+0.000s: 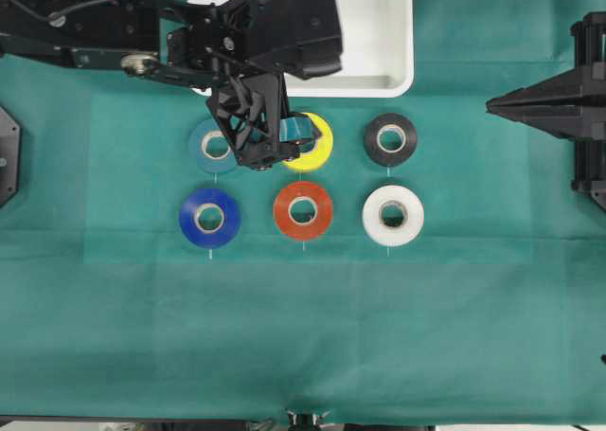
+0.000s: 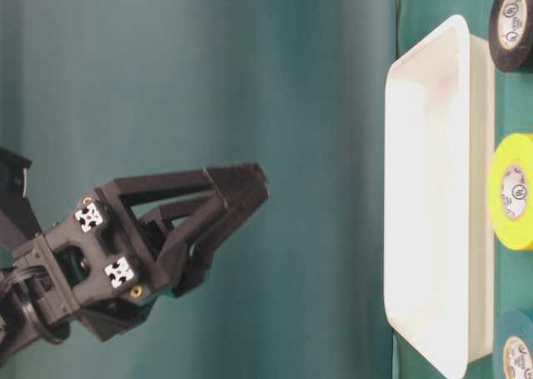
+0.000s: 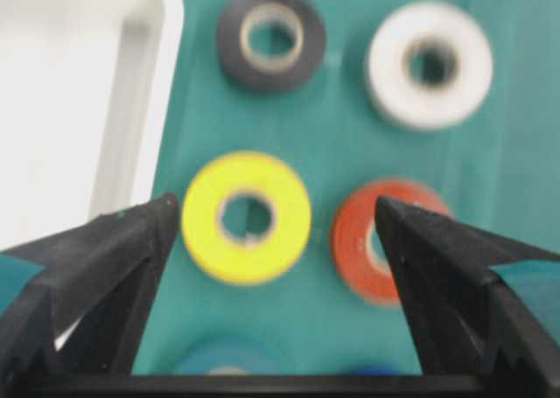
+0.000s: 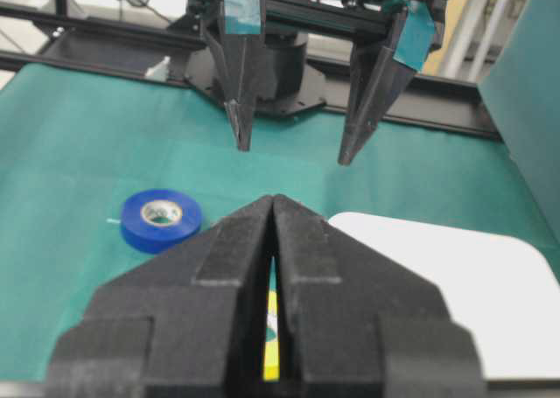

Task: Place the tape from the fixed location into the white case.
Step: 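Move the open left gripper over the yellow tape roll, then lower the left gripper with one finger into the yellow roll's hole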

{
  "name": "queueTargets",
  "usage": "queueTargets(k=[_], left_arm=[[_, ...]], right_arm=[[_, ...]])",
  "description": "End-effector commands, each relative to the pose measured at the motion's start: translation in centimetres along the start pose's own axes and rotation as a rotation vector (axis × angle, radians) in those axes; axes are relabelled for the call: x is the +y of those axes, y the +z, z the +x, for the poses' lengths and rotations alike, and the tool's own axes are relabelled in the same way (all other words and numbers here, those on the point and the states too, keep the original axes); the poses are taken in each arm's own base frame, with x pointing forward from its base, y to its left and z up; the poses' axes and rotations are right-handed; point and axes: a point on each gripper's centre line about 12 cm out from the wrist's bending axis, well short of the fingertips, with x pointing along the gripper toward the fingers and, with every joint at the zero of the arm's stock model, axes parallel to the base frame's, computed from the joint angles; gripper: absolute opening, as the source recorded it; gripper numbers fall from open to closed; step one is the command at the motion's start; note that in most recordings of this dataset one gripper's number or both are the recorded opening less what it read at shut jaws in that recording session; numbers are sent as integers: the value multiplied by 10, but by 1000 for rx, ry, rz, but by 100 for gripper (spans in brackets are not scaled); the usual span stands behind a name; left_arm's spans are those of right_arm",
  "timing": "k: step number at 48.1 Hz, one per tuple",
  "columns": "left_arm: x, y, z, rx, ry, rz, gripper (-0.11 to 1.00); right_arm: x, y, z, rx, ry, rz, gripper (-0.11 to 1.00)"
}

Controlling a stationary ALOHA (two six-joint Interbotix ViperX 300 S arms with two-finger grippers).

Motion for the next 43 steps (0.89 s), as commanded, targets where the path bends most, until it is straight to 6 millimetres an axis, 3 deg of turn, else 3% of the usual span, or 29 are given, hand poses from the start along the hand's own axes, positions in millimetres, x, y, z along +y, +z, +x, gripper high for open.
queueTargets(k=[1,14,43], left_arm=[[-3,9,-14,26,0,0,99],[-3,12,-18,176,23,7,99],[-14,24,-20,161,9,31,99]], right_arm=[[0,9,4,-18,-2,0,0],[0,8,6,-14,-2,0,0],[0,7,9,-3,-2,2,0]])
